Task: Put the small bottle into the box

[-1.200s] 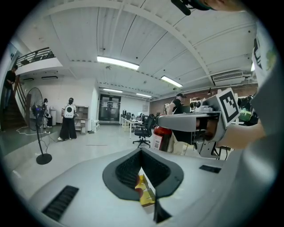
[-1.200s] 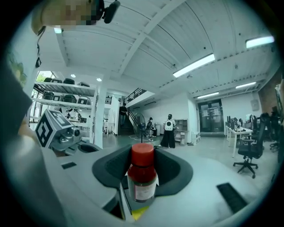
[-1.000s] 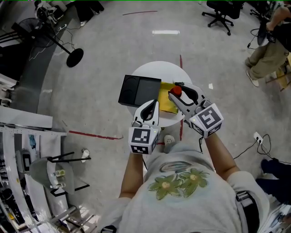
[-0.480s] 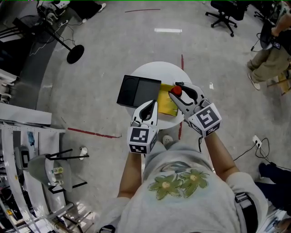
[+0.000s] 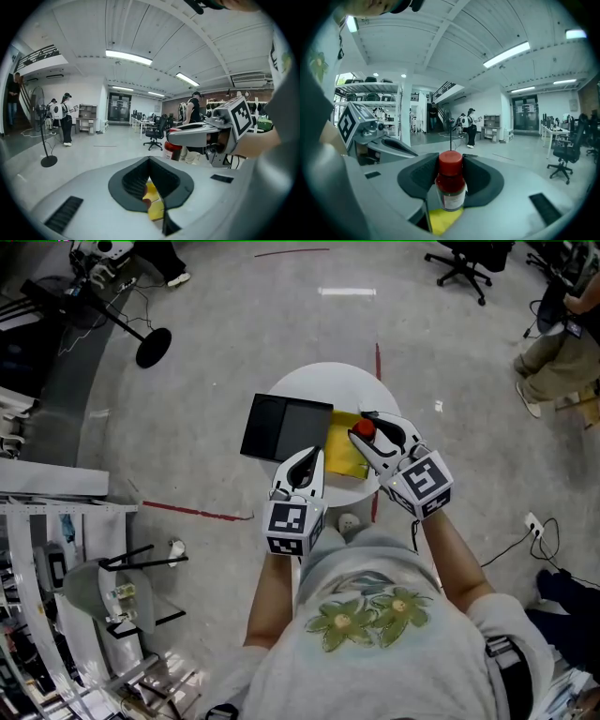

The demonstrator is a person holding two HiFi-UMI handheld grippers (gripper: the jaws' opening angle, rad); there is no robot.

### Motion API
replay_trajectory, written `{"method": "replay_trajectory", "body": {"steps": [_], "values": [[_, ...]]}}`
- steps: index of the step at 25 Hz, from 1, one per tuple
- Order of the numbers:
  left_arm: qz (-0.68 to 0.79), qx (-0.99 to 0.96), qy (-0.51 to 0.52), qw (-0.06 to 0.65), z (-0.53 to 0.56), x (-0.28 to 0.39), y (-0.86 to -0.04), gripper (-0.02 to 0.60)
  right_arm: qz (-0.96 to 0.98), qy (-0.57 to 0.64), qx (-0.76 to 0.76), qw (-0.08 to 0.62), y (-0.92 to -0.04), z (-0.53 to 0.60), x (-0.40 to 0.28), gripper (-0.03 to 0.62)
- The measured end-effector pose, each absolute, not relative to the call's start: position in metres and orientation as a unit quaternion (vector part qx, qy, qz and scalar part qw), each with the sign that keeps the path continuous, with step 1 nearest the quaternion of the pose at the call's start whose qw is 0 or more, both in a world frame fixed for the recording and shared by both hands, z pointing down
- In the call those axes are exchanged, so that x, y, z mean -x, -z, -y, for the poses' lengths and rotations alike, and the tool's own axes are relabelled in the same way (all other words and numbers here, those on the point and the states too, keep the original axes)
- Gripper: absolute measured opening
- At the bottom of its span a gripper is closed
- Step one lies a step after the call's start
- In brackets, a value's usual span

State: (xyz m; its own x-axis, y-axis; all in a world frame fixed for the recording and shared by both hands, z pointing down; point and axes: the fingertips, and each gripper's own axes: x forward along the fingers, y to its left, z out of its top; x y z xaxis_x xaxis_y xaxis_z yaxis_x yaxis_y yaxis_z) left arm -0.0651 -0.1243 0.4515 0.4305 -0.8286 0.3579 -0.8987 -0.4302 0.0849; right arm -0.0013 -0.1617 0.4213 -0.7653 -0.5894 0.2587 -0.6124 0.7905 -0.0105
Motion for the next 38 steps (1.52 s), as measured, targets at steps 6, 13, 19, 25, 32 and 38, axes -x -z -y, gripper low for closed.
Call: {"method": "replay_trajectory", "body": {"steps": [6, 13, 19, 25, 32, 38], "values": [[0.511, -0.838, -0.138, 0.137, 0.130, 0.064, -0.456, 0.005, 0.935, -0.057, -0.322, 0.134, -0.434, 0.168, 0.000, 0.161], [0.510, -0.836, -0.142, 0.145, 0.138, 0.065, -0.463, 0.005, 0.932, -0.069, -0.321, 0.153, -0.454, 0.175, -0.001, 0.161], [0.513, -0.833, -0.144, 0.149, 0.143, 0.073, -0.465, 0.005, 0.930, -0.079, -0.318, 0.168, -0.469, 0.178, 0.004, 0.163], [0.510, -0.833, -0.150, 0.155, 0.142, 0.073, -0.476, 0.005, 0.927, -0.091, -0.315, 0.182, -0.487, 0.177, 0.003, 0.163], [0.508, -0.832, -0.154, 0.159, 0.142, 0.070, -0.482, 0.005, 0.924, -0.100, -0.304, 0.208, -0.510, 0.173, 0.001, 0.163], [0.510, -0.829, -0.160, 0.165, 0.139, 0.076, -0.483, 0.005, 0.922, -0.107, -0.298, 0.224, -0.524, 0.171, 0.006, 0.163]]}}
